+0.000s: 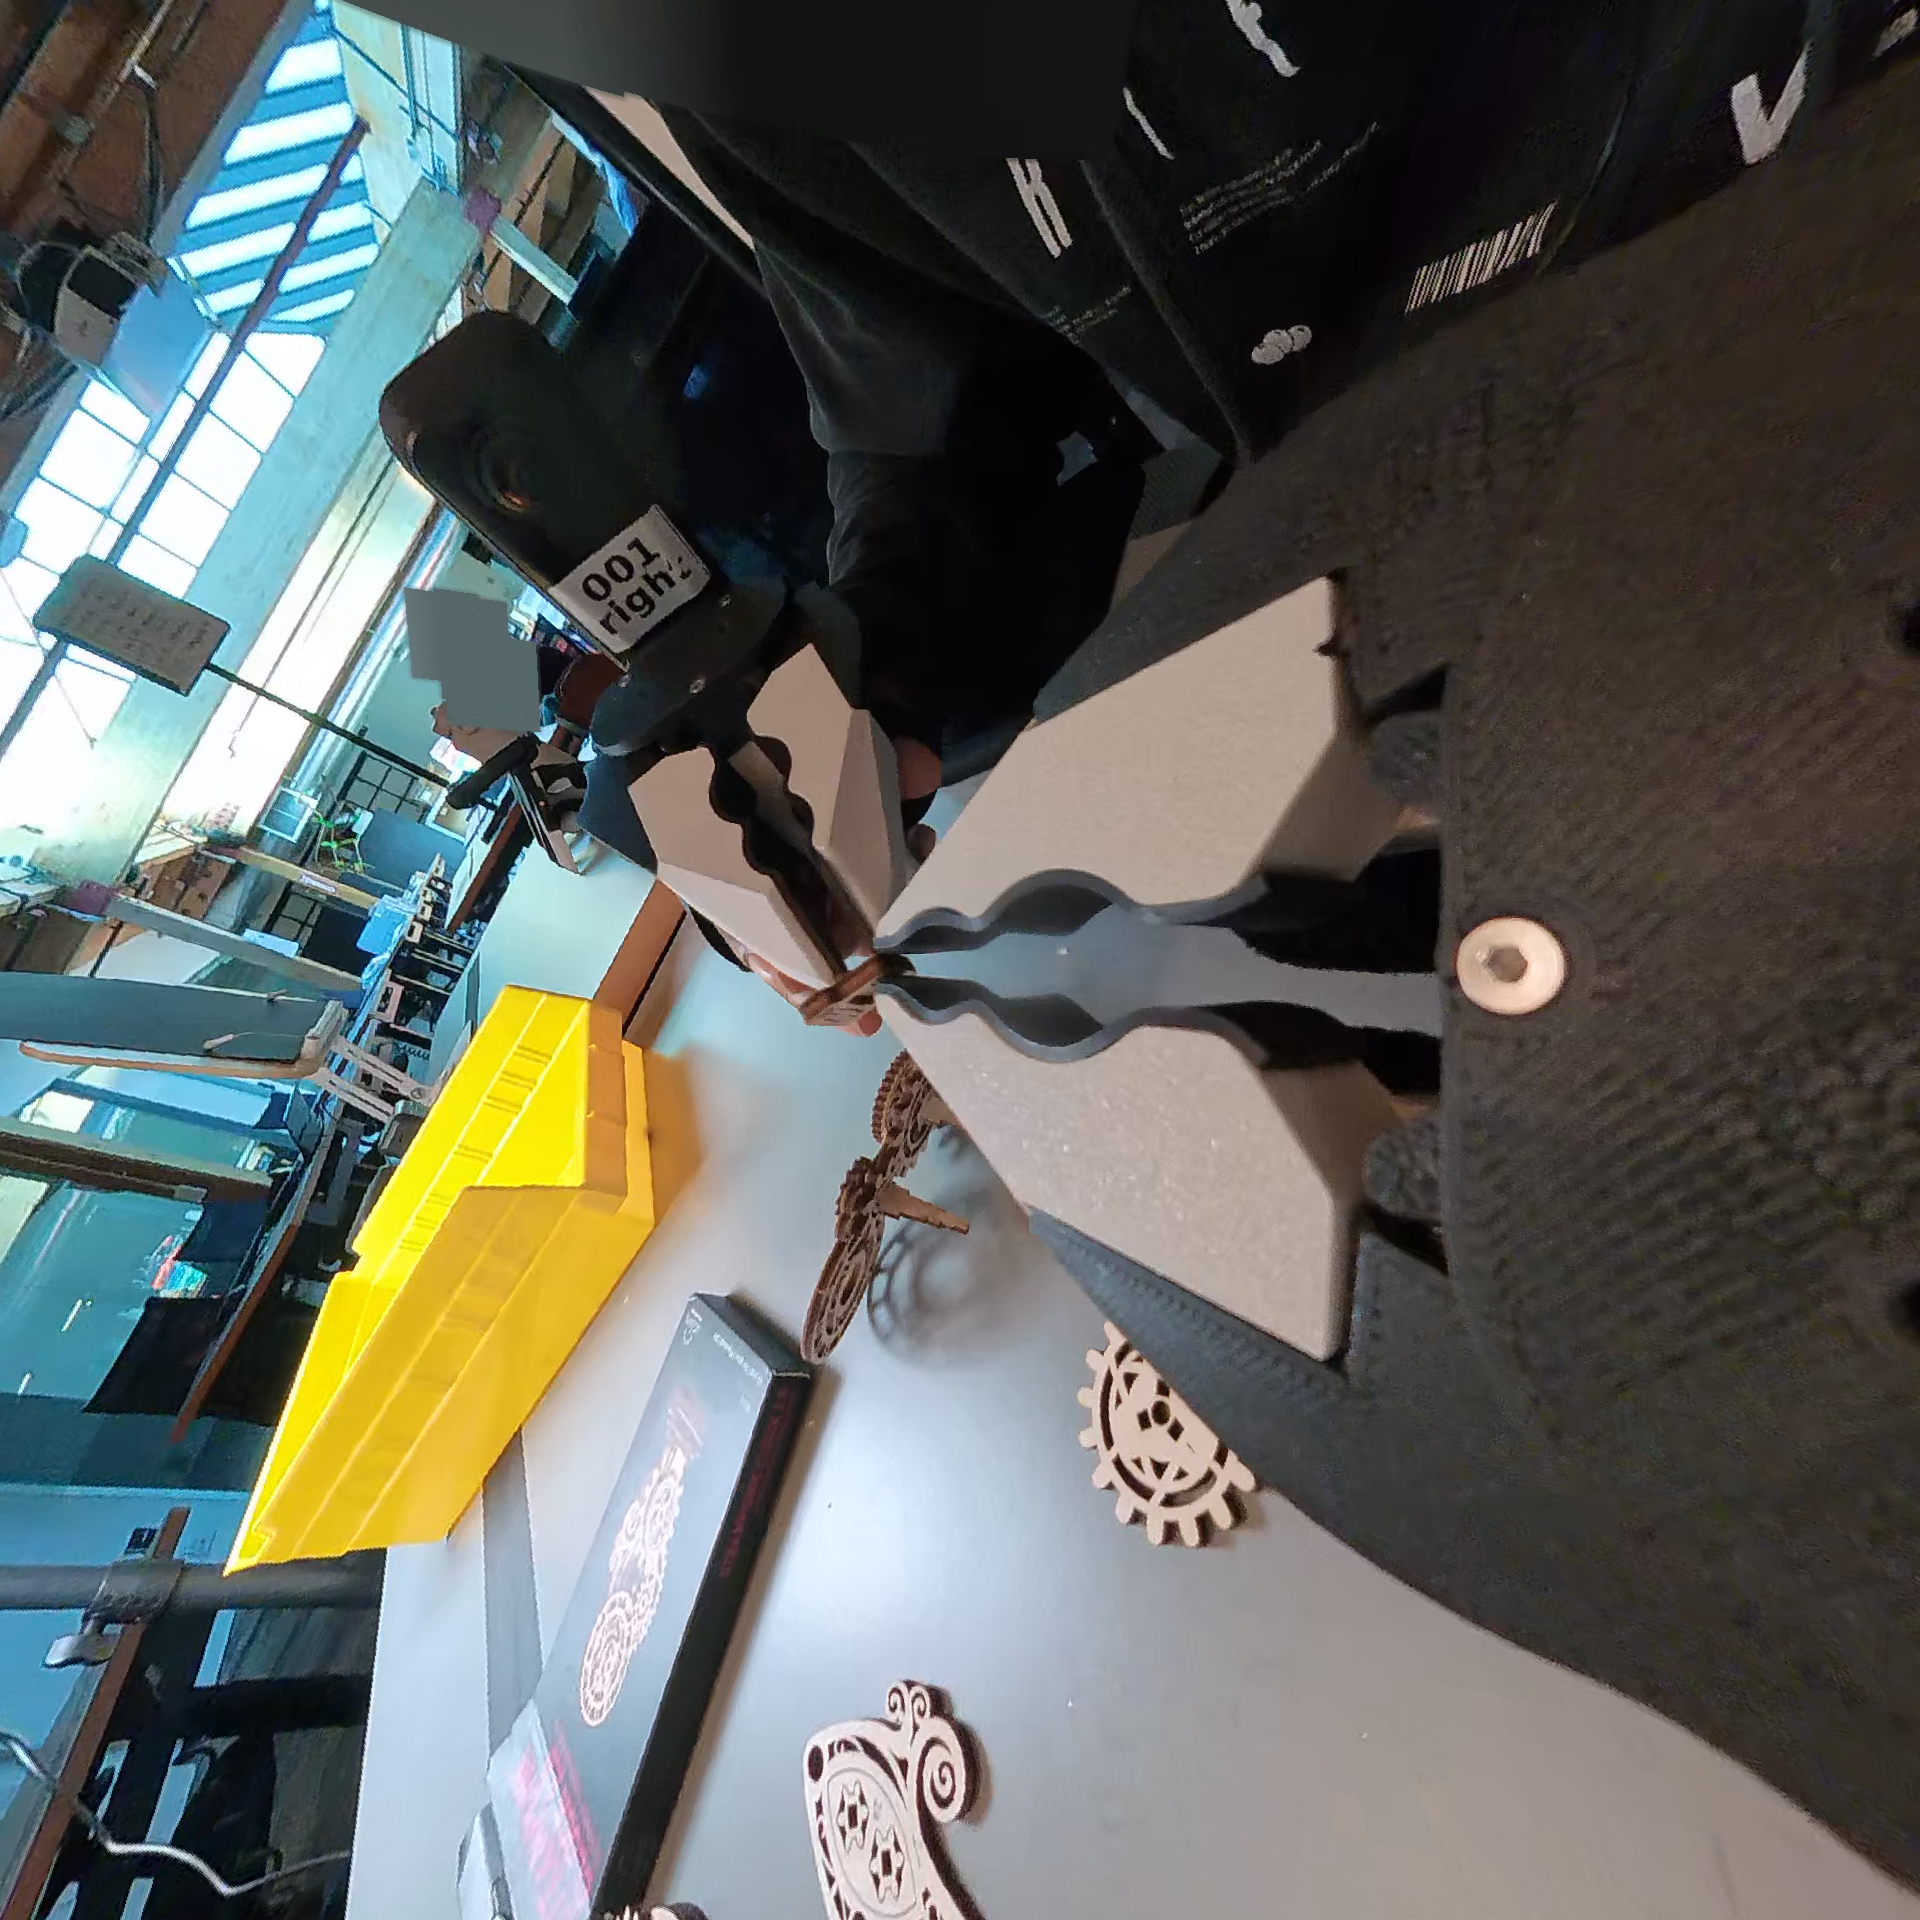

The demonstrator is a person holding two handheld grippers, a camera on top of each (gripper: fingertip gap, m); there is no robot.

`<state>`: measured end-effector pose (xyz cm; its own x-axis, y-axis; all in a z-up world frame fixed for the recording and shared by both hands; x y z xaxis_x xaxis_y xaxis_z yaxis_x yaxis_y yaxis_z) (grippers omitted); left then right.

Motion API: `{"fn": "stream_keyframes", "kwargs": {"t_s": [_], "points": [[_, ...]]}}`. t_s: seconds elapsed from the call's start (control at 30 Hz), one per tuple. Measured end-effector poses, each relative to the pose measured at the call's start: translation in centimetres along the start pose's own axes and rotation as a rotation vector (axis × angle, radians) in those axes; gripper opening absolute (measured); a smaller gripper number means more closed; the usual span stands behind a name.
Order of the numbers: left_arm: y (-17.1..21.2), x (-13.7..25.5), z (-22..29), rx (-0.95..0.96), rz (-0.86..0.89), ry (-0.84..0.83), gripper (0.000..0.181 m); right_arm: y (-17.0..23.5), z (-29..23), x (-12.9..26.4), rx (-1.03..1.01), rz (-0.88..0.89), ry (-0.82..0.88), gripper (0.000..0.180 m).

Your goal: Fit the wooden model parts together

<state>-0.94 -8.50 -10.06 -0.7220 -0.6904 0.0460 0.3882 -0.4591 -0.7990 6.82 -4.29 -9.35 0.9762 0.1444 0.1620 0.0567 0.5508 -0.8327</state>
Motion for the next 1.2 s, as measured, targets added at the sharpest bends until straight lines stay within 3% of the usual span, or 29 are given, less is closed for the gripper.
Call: {"fn": "stream_keyframes", "kwargs": {"t_s": [0.67,0.9,1.2], "points": [[0.9,-0.1,0.4,-0.367,-0.130,-0.245,0.003,0.6,-0.8,-0.6,0.110,-0.124,0.033,0.000],[0.4,-0.2,0.0,-0.362,-0.101,-0.345,0.001,0.5,-0.6,-0.6,0.152,-0.137,0.068,0.000],[0.4,0.0,-0.4,-0.300,-0.091,-0.346,0.002,0.4,-0.1,-0.7,0.124,-0.122,0.124,0.003]]}}
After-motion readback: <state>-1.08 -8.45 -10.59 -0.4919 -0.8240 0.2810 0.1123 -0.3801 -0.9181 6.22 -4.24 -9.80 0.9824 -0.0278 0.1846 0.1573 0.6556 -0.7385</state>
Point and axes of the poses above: each gripper's, where its closed fingertips meet, x back along the fingers, y out of its underside, z = x × y across the jaws, the point moved 5 cm from there along x, back along the fingers, and after that the axes turned 13 degrees about x, right-handed, at the moved point
